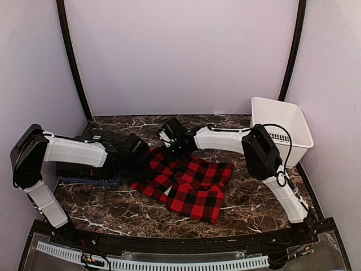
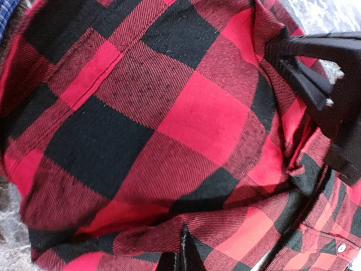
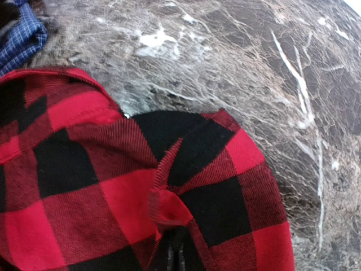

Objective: Fold and stack the long sleeve shirts
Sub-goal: Pick up the crumpled shirt from the center of the board, then flatten out the crumpled shirt at the center of the board.

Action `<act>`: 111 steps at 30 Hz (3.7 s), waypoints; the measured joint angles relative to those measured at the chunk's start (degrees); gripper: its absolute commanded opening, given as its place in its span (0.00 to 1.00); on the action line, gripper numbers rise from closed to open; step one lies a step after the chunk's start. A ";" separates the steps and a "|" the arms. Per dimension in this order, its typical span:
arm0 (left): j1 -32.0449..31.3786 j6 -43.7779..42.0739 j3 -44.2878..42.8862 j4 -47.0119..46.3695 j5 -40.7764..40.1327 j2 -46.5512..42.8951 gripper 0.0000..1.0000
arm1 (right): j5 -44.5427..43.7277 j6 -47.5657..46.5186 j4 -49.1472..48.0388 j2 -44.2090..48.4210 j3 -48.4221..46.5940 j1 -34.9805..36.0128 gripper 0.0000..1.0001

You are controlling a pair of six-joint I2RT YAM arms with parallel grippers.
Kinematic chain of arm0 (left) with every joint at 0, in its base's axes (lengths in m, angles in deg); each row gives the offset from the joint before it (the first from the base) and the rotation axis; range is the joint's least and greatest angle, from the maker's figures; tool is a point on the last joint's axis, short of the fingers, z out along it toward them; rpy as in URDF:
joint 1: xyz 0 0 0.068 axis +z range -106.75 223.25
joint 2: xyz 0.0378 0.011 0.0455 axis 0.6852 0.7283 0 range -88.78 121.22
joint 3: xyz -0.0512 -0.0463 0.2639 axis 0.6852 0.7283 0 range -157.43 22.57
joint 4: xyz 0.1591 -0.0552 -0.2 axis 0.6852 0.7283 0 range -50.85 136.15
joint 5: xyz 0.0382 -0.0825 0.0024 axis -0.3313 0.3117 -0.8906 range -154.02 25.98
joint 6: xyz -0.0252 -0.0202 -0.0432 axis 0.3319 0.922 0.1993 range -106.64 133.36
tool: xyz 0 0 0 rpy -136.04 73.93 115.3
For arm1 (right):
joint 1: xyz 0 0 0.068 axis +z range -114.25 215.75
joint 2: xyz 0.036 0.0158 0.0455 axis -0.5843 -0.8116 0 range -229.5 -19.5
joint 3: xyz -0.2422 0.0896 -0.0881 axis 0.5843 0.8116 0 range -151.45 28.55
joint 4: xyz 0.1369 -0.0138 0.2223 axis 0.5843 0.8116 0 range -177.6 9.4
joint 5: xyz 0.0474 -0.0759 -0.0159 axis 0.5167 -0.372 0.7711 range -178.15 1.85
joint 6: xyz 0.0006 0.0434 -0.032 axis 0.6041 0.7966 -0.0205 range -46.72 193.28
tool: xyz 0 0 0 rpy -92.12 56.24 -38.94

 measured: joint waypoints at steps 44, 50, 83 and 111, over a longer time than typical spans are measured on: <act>0.13 -38.47 -35.23 17.79 -4.37 -30.10 0.00 | -12.96 -7.58 -7.72 68.87 25.09 -5.40 0.00; 0.11 -42.62 -40.63 17.79 4.92 -33.24 0.00 | -6.67 -7.78 -6.75 72.96 22.93 -5.38 0.00; 24.92 -34.25 -40.24 20.92 13.20 16.09 0.00 | -9.55 -0.11 5.70 25.68 21.40 -19.47 0.00; 24.87 -32.72 -64.67 24.55 7.17 31.93 0.70 | -10.54 2.34 6.27 18.84 8.17 -23.39 0.62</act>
